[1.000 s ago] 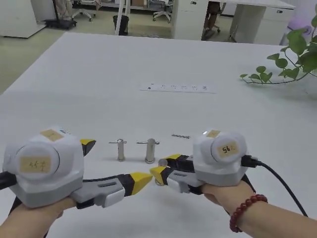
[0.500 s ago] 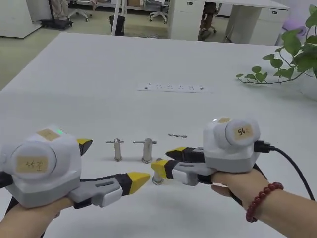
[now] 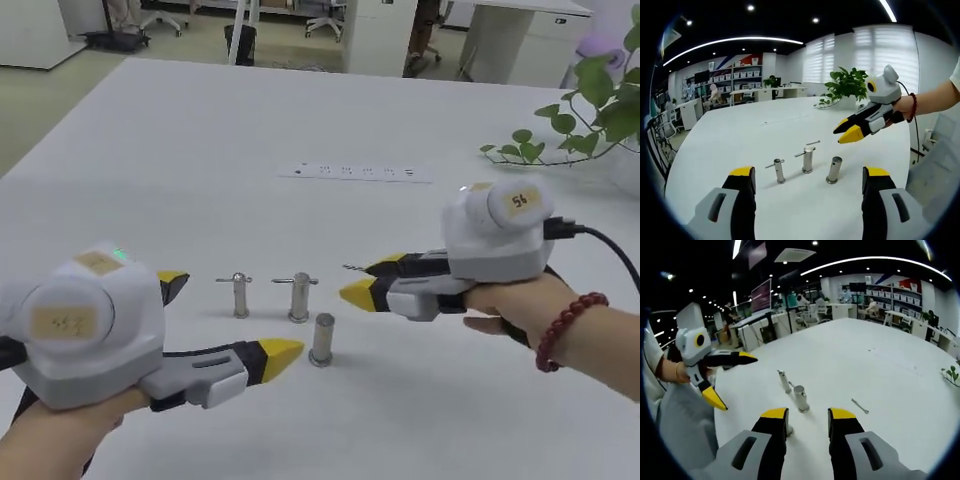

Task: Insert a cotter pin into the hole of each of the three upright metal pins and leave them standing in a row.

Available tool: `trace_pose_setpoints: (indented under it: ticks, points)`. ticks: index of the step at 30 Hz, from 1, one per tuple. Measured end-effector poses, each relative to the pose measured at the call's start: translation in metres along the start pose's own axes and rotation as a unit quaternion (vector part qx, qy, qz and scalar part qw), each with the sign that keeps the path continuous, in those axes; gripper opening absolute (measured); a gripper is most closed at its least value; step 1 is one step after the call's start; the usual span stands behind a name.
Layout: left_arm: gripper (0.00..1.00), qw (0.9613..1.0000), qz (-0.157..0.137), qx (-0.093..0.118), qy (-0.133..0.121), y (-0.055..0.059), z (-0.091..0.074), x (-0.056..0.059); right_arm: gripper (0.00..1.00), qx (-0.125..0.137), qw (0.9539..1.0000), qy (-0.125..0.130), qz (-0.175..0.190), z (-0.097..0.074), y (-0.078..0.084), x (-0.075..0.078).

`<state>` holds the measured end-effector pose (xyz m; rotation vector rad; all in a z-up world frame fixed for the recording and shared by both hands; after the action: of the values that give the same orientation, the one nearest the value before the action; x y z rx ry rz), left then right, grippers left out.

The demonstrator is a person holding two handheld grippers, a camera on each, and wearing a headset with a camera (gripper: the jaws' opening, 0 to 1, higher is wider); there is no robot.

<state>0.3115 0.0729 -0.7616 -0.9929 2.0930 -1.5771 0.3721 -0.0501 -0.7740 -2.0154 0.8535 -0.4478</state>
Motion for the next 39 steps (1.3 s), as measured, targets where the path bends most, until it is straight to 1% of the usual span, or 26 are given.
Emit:
trace_pose_setpoints:
  ticks: [2,3,5,8,10,11,12,15,16,19,22,25,28,34,37,39]
  points:
    - [0.88,1.0000,-0.001,0.000,0.000,0.000,0.000,0.000,0.33,-0.006,0.9999,-0.005,-0.007,0.002,0.001,0.006]
    - [0.88,1.0000,-0.001,-0.001,0.000,0.001,0.000,0.000,0.33,-0.011,0.9998,0.000,-0.014,0.003,0.002,0.011]
    - [0.88,1.0000,-0.002,-0.001,0.000,0.001,0.000,-0.001,0.33,-0.016,0.9996,-0.001,-0.025,0.006,0.002,0.016]
    - [0.87,1.0000,-0.004,-0.003,0.003,0.003,0.001,-0.001,0.32,-0.023,0.9993,0.001,-0.028,0.013,0.004,0.027]
    - [0.87,1.0000,-0.005,-0.004,0.006,0.003,0.001,0.000,0.32,-0.036,0.9990,0.005,-0.027,0.018,0.007,0.035]
    - [0.87,1.0000,-0.005,-0.003,0.006,0.003,0.001,0.000,0.32,-0.039,0.9987,0.007,-0.033,0.020,0.009,0.038]
    - [0.87,1.0000,-0.004,-0.002,0.007,0.003,0.002,0.000,0.32,-0.046,0.9978,0.012,-0.046,0.024,0.011,0.043]
    - [0.88,1.0000,-0.001,-0.006,0.006,0.004,0.002,-0.001,0.32,-0.056,0.9971,0.013,-0.049,0.032,0.014,0.053]
    - [0.88,1.0000,0.000,-0.006,0.007,0.004,0.002,-0.001,0.32,-0.057,0.9972,0.017,-0.044,0.036,0.015,0.057]
    - [0.88,0.9999,0.002,-0.006,0.010,0.004,0.003,-0.001,0.31,-0.062,0.9973,0.018,-0.034,0.044,0.019,0.065]
    - [0.87,0.9998,-0.001,-0.007,0.017,0.005,0.003,0.001,0.31,-0.072,0.9966,0.017,-0.037,0.051,0.023,0.070]
    - [0.87,0.9998,0.002,-0.008,0.019,0.006,0.004,0.002,0.30,-0.079,0.9961,0.017,-0.036,0.058,0.026,0.075]
    - [0.86,0.9998,-0.002,-0.008,0.020,0.007,0.004,0.002,0.29,-0.090,0.9953,0.015,-0.033,0.063,0.030,0.077]
    - [0.84,0.9997,-0.007,-0.005,0.021,0.007,0.004,0.001,0.24,-0.101,0.9938,0.014,-0.045,0.073,0.032,0.083]
    - [0.84,0.9997,-0.009,-0.005,0.021,0.008,0.004,0.000,0.22,-0.111,0.9921,0.011,-0.056,0.077,0.035,0.084]
    - [0.83,0.9997,-0.009,-0.005,0.020,0.007,0.003,0.000,0.18,-0.118,0.9908,0.008,-0.066,0.079,0.036,0.084]
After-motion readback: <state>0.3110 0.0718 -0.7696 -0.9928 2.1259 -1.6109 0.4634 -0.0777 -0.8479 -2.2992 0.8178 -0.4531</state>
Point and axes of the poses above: the centre of the closed fingertips' face, and the gripper's own axes: z roughly forward along the fingers, x roughly to its right, y roughly out of its underside, the point moved 1 cm from there along -z, roughly backward along the fingers, and after that the axes turned 12 degrees about y, right-handed, at the moved point
